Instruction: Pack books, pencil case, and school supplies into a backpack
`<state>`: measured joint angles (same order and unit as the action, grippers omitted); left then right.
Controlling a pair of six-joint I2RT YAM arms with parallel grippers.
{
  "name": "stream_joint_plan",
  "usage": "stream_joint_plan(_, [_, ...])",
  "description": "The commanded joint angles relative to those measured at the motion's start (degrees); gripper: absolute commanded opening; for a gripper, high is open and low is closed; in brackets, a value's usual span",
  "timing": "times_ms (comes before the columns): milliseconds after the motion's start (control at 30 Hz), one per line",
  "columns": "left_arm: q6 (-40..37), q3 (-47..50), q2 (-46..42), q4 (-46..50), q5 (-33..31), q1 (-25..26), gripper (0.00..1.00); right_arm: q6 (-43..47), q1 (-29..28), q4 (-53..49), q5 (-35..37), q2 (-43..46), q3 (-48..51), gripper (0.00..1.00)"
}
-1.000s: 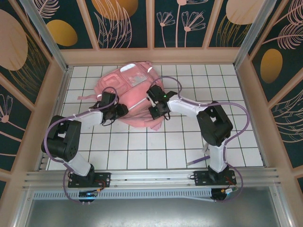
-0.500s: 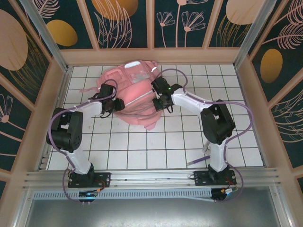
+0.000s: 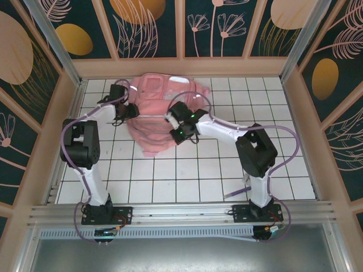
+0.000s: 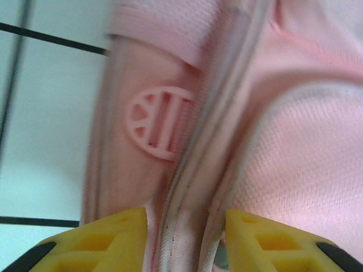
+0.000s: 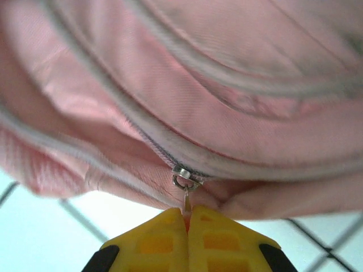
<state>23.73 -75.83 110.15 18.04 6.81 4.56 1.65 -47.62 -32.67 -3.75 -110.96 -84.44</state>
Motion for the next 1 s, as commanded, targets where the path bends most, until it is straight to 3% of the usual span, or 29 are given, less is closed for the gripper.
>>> stream_joint_plan(0, [8.48,-0.90,-5.47,1.71,-3.49,-1.57,0.40,1.17,-2.02,-5.34,-4.00,-1.12,-3.44,0.00])
stream_joint_plan(167, [14.55,4.46,-11.62,2.98,1.24,1.39,0.39,1.87,-4.55,-2.35,-4.25,-3.56,-7.05,0.00])
stream_joint_plan(267, [17.42,9.49,-16.53,6.51,-7.57,9.43,0.39,1.55,-4.56,-0.88,-4.84,-3.49,-6.35,0.00])
stream_joint_plan(467, [30.01,26.82,-21.36,-2.44,-7.79,16.20,0.38,1.16,-4.59,-0.66,-5.14,-2.03,-2.87,0.00])
stream_joint_plan(733, [29.99,37.40,-20.62,-4.86,-18.27,16.65,0.38,1.61,-3.38,-4.73,1.06,0.54,2.67,0.00])
stream_joint_plan(967, [24.33,39.22,-20.49,-0.95,-24.89,16.55,0.40,1.18,6.33,-5.58,12.20,4.28,10.18,0.00])
